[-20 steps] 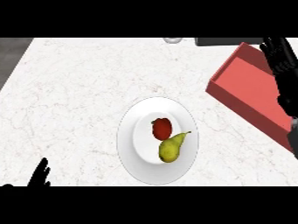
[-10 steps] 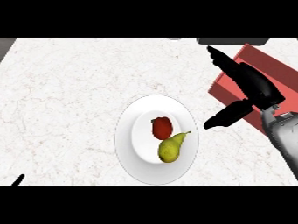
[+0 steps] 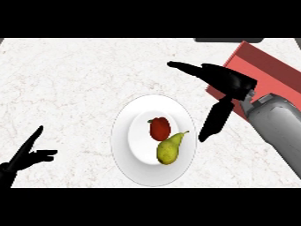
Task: Pick the bell pepper from the plate and place it in the cardboard box
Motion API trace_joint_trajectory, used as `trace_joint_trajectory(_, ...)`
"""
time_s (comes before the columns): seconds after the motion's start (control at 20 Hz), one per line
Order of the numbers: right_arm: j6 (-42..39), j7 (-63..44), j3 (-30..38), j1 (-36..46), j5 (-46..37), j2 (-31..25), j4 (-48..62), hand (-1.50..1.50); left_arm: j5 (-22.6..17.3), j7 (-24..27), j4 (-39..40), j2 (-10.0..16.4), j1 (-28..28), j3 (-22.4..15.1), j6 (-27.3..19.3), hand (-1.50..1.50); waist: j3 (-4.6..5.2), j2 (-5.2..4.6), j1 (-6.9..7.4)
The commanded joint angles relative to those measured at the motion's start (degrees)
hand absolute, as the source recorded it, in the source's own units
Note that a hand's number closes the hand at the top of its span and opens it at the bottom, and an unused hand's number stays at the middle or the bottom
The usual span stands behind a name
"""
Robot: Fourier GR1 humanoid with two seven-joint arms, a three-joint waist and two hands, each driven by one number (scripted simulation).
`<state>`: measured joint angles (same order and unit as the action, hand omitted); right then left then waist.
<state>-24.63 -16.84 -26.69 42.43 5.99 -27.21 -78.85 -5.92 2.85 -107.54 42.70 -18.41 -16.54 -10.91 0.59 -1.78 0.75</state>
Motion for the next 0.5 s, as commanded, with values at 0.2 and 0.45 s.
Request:
trace_joint_trajectory(0.2, -21.7, -4.5, -9.6, 16.9, -0.1, 3.2, 11.3, -1.50, -3.7, 1.0, 0.7, -5.6, 18.9, -0.7, 4.1, 0.00, -0.29, -0.23, 1.12)
trace_joint_trajectory(0.45, -29.4, -7.0, -11.5, 26.7, -0.5, 10.6, 21.3, -1.50, -4.6, 1.7, 11.2, -8.7, 26.7, -0.1, 6.5, 0.00, -0.37, 0.31, 0.78)
